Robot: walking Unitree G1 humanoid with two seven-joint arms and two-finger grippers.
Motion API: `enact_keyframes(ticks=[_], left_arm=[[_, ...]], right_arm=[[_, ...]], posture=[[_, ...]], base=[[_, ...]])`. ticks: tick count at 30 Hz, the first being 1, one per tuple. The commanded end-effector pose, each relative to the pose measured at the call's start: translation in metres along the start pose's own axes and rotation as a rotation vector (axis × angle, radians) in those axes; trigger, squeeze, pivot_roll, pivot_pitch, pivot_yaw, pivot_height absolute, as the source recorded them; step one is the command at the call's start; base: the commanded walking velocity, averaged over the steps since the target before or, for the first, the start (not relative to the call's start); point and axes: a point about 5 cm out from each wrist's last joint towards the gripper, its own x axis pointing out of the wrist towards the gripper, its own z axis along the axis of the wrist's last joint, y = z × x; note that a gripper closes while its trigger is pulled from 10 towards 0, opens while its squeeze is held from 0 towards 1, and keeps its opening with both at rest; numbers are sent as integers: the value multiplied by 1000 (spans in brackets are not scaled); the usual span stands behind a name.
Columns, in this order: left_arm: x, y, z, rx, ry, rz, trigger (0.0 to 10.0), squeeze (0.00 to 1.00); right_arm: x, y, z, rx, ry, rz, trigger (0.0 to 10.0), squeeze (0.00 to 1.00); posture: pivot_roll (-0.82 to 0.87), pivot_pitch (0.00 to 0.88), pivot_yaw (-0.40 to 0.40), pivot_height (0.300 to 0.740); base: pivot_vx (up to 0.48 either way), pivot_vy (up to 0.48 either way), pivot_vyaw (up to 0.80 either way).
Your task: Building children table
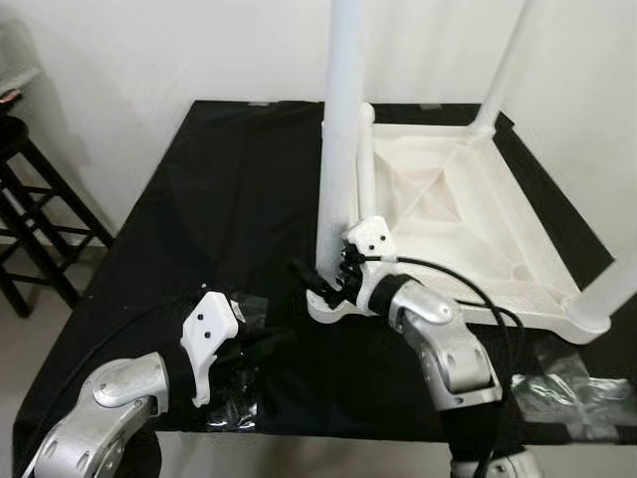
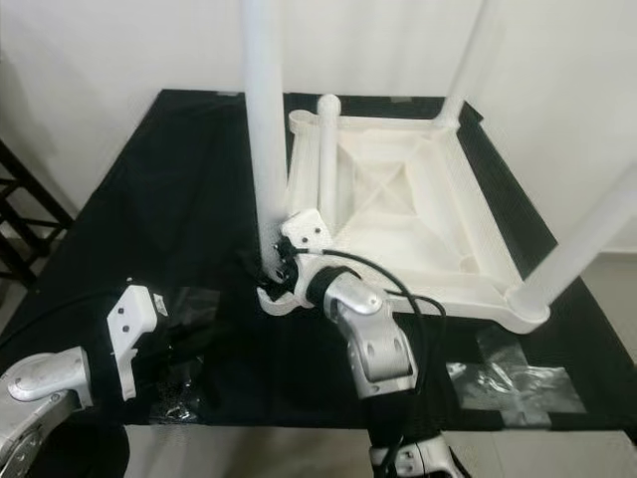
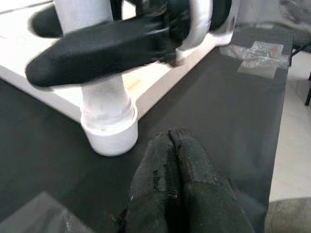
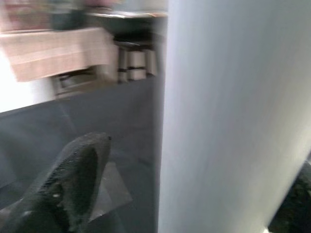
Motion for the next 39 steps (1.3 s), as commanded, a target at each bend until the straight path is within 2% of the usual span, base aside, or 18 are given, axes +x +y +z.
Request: enact_keyframes(ticks=[1, 3, 7, 8, 11, 12, 13, 17, 22, 29, 30, 31, 32, 34, 35, 36, 37, 39], left_arm=[[0, -1, -1, -5, -2, 1, 10000, 0], [0, -1, -1, -5, -5, 4, 10000, 0], [1, -1, -1, -5, -6, 4, 10000, 0], [1, -2, 0, -4, -7, 6, 10000, 0], [1, -2, 0, -4, -8, 7, 10000, 0], [1, -3, 0, -5, -9, 6, 10000, 0], [1, -4, 1, -6, -10, 5, 10000, 0], [1, -4, 1, -6, -11, 3, 10000, 0], [2, -5, 1, -6, -14, 3, 10000, 0], [1, -5, 1, -5, -14, 2, 10000, 0], [0, -5, 1, -5, -13, 2, 10000, 0], [0, -5, 1, -5, -13, 2, 10000, 0], [-2, -4, 1, -4, -10, 3, 10000, 0], [-4, -2, 1, -2, -7, 6, 10000, 0], [-4, -2, 1, -1, -5, 7, 10000, 0], [-4, -2, 1, -1, -5, 7, 10000, 0], [-4, -2, 0, -1, -3, 7, 10000, 0], [-4, -2, 0, -1, -2, 7, 10000, 0]], right_arm=[[0, 5, 0, 1, -12, 177, 10000, 0], [-5, -1, -1, 8, 11, 365, 10000, 0], [-5, -6, -2, 21, 22, 407, 10000, 0], [-1, -16, -3, 37, 30, 399, 10000, 0], [1, -25, -5, 64, 49, 393, 10000, 0], [2, -32, -8, 83, 63, 383, 980, 0], [1, -37, -10, 101, 71, 368, 0, 0], [-2, -40, -11, 109, 75, 365, 0, 0], [-19, -43, -15, 90, 73, 354, 0, 0], [-32, -47, -18, 35, 98, 227, 0, 0], [-33, -44, -22, 29, 126, 95, 0, 0], [-33, -44, -22, 29, 126, 95, 0, 0], [-28, -35, -32, 49, 161, -248, 0, 0], [-28, 6, -41, 66, 192, -524, 0, 0], [-24, 15, -38, -21, 207, -518, 0, 0], [-24, 15, -38, -21, 207, -518, 0, 0], [-19, 19, -37, -92, 215, -464, 0, 0], [-18, 10, -38, -55, 214, -495, 0, 0]], posture=[[12, 87, -43, 740], [19, 85, -48, 740], [25, 83, -50, 740], [32, 84, -52, 740], [36, 85, -54, 740], [39, 88, -55, 740], [44, 87, -58, 740], [49, 89, -61, 740], [42, 91, -62, 740], [37, 94, -72, 740], [41, 98, -80, 740], [41, 98, -80, 740], [37, 109, -78, 740], [35, 119, -70, 740], [36, 108, -62, 740], [36, 108, -62, 740], [36, 108, -62, 740], [40, 103, -63, 740]], base=[[0, 0, 0], [0, 0, 0], [0, 0, 0], [0, 0, 0], [0, 0, 0], [0, 0, 0], [0, 0, 0], [0, 0, 0], [0, 0, 0], [0, 0, 0], [0, 0, 0], [0, 0, 0], [0, 0, 0], [0, 0, 0], [0, 0, 0], [0, 0, 0], [0, 0, 0], [0, 0, 0]])
